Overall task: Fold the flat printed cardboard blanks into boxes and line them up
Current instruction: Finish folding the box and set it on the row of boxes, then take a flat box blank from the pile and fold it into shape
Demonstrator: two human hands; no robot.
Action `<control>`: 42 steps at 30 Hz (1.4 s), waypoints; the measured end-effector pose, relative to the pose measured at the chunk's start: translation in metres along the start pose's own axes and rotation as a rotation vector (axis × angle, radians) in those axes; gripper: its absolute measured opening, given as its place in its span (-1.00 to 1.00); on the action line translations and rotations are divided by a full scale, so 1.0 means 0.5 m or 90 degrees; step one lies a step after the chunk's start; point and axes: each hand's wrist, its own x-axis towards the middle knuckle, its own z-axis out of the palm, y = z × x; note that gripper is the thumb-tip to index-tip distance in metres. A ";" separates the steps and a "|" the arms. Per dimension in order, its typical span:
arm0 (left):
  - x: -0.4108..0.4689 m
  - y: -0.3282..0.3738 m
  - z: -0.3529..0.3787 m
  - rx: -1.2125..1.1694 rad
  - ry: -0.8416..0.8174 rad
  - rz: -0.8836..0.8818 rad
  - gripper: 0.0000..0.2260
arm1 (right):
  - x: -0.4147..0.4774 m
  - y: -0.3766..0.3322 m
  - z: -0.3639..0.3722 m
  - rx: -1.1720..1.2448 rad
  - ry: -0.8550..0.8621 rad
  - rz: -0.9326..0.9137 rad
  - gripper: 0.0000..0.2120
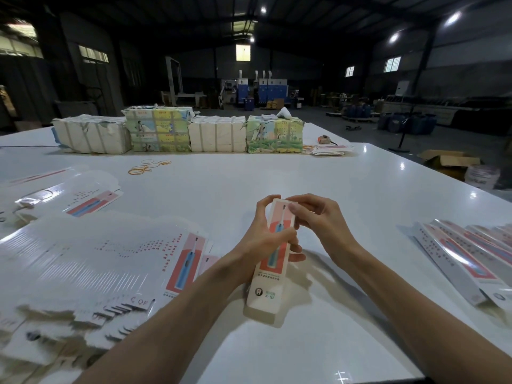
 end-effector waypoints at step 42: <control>-0.004 -0.036 0.002 0.250 -0.157 0.073 -0.79 | -0.174 -0.034 -0.325 -0.998 0.122 0.136 -0.56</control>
